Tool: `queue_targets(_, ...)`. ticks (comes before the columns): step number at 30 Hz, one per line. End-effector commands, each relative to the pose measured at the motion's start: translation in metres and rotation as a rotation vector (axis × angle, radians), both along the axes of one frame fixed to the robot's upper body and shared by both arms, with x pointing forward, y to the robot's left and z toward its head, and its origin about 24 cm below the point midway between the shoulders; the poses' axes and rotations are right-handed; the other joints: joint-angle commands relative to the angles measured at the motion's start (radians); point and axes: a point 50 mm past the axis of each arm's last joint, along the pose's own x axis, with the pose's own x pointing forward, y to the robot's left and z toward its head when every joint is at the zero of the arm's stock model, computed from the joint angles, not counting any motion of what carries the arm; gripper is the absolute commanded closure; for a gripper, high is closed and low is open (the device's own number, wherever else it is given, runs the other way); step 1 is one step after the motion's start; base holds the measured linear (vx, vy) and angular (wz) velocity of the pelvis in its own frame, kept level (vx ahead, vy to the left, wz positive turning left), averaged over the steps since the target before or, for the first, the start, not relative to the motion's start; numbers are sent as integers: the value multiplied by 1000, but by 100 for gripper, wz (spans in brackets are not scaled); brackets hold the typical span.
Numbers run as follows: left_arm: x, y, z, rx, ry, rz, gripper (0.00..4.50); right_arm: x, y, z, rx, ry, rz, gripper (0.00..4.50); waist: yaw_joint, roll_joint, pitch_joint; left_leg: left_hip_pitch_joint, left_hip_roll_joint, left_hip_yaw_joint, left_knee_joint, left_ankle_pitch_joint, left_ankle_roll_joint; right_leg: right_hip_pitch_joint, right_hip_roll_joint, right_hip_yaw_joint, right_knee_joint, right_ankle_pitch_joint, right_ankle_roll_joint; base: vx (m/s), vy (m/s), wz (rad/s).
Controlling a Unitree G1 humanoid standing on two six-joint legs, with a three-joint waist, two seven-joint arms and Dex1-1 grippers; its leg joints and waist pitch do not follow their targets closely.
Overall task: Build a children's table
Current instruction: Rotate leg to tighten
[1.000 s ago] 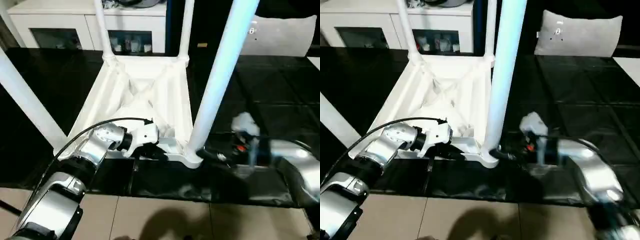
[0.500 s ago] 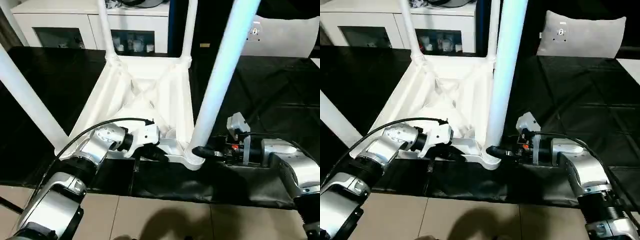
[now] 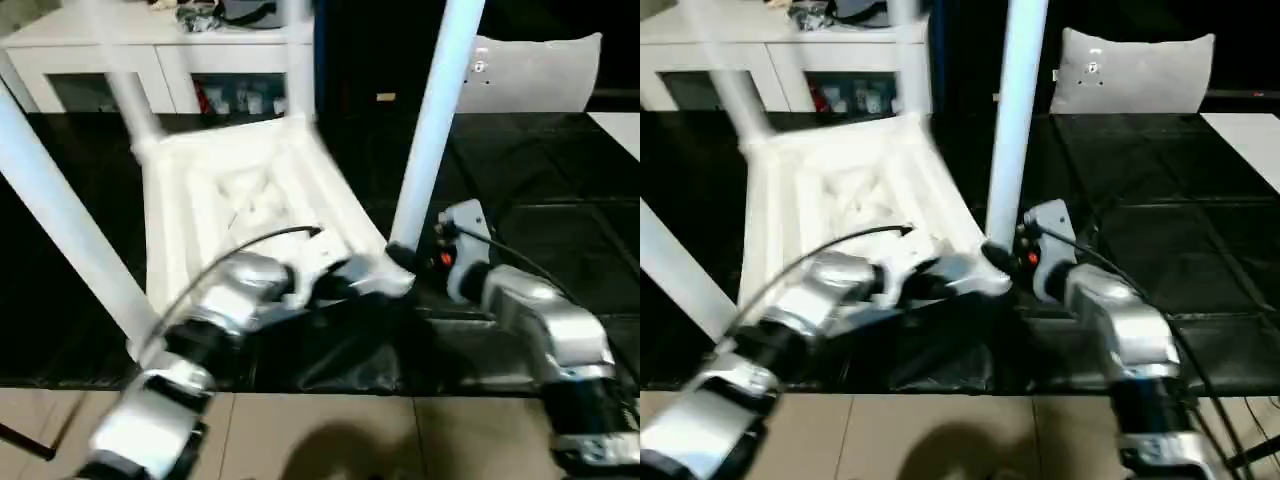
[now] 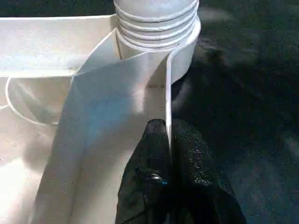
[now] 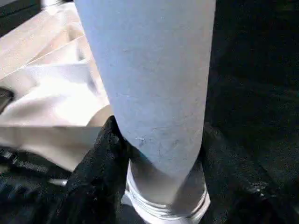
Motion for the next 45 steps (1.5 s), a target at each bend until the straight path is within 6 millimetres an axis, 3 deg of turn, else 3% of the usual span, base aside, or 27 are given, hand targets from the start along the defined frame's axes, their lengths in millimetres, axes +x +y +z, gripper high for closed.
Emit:
queue_targets(1,-5,-29,11,-59,-42,-66,450,-4,24,-11,31,46,84,184,2,-17,-54,-3,41,-28,-80,-209,54,44,-71,41,-121,-565,-55,0,0,0)
queue_targets(3,-5,-29,11,-51,-50,-65,450,-4,25,-9,52,35,92,172,4,-14,-58,-6,46,-30,-85,-187,66,49,-72,45,-114,-500,-69,0,0,0)
queue_targets(5,-3,-22,11,-30,-73,-68,450,-7,17,-6,75,17,106,142,7,-12,-61,-7,55,-31,-88,-164,79,51,-75,52,-104,-407,-105,0,0,0)
queue_targets(6,-2,-13,11,-8,-93,-85,450,-10,5,-4,72,5,116,137,8,-12,-62,-6,55,-30,-88,-160,82,51,-75,53,-102,-390,-115,0,0,0)
queue_targets(8,-3,-8,11,-4,-97,-99,450,-11,-3,-3,68,-5,125,123,12,-12,-66,-11,59,-30,-86,-118,99,58,-78,57,-87,-291,-156,0,0,0)
queue_targets(11,-7,1,9,-4,-97,-161,450,-16,-18,1,44,-30,192,93,18,-14,-69,-14,55,-25,-81,-83,124,64,-79,59,-79,-228,-185,0,0,0)
queue_targets(12,-10,5,8,-11,-102,-213,450,-19,-25,3,16,-43,234,88,23,-19,-69,-16,57,-25,-81,-69,137,67,-81,61,-75,-214,-188,0,0,0)
queue_targets(17,-17,22,5,1,-82,-317,450,-28,-43,14,-26,-78,359,43,42,-18,-72,-14,60,-23,-78,-30,158,60,-78,61,-68,-197,-190,0,0,0)
queue_targets(23,-21,40,7,50,-52,-466,450,-37,-51,19,-74,-67,585,43,54,-15,-70,-10,66,-19,-79,-55,151,56,-80,61,-66,-196,-207,0,0,0)
queue_targets(26,-23,43,9,63,-44,-522,450,-37,-50,19,-50,-56,642,76,65,-14,-73,-10,68,-19,-78,-39,154,56,-80,62,-60,-173,-214,0,0,0)
queue_targets(27,-24,44,10,68,-39,-544,450,-39,-49,19,-35,-44,670,79,65,-25,-73,-10,69,-18,-78,-34,159,56,-79,62,-59,-165,-217,0,0,0)
queue_targets(28,-24,45,11,73,-36,-566,450,-40,-48,19,-21,-29,697,89,71,-18,-73,-9,71,-20,-78,-23,163,54,-80,62,-55,-153,-223,0,0,0)
queue_targets(32,-27,48,12,97,-31,-623,450,-43,-40,17,16,4,781,120,81,-24,-75,-8,74,-19,-75,2,175,50,-82,65,-45,-117,-237,0,0,0)
queue_targets(35,-28,48,12,94,-33,-631,450,-45,-33,15,51,23,818,150,93,-27,-71,-6,74,-17,-78,-26,147,49,-84,66,-52,-180,-225,0,0,0)
queue_targets(39,-29,48,12,89,-31,-639,450,-47,-30,12,72,44,843,181,93,-29,-69,-8,73,-18,-79,-47,123,50,-84,67,-56,-213,-208,0,0,0)
queue_targets(45,-31,49,9,85,-22,-642,450,-52,-31,10,93,89,863,234,95,-31,-69,-9,69,-17,-78,-42,118,51,-83,67,-56,-221,-198,0,0,0)
